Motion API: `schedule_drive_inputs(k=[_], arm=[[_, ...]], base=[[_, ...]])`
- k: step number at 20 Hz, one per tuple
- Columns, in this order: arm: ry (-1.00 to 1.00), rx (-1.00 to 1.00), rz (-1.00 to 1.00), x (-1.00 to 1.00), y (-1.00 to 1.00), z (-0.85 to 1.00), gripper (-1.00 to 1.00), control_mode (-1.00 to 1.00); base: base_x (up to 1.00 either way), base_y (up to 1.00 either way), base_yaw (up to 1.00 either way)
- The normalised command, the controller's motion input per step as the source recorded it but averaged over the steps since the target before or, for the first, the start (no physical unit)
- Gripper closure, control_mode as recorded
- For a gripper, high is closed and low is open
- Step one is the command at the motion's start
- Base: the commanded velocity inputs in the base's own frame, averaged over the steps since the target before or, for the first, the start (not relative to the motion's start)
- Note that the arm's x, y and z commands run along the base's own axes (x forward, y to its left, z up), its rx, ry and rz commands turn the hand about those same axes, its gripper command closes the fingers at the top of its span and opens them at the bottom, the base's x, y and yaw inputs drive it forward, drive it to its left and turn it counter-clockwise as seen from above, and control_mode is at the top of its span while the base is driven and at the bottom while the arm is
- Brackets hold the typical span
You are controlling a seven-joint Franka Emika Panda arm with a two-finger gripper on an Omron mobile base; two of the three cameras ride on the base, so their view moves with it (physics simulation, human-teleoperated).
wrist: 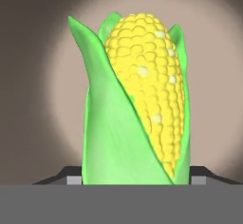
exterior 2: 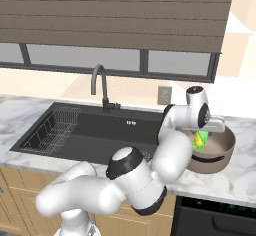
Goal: Dump the corn from the pot into the sink. Then turn on the water and wash the corn. Then turn off the water and put the corn back in the pot.
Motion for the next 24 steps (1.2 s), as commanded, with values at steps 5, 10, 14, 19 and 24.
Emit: schedule_drive_inputs(k=[5,10,14,19,24], arm=[[0.0,0.0,0.0,-0.14,0.0,-0.33,-1.0,-1.0],[-0.01,0.0,-0.01,-0.13,-0.03,0.02,-1.0,-1.0],[-0.01,0.03,-0.01,-0.13,-0.01,0.37,-1.0,-1.0],[0.0,0.14,0.0,-0.16,0.0,0.87,-1.0,-1.0],[0.0,0.08,-0.02,-0.04,0.54,1.0,-1.0,-1.0]], base=[[0.0,0.0,0.0],[0.0,0.0,0.0],[0.0,0.0,0.0],[0.0,0.0,0.0],[0.0,0.0,0.0]])
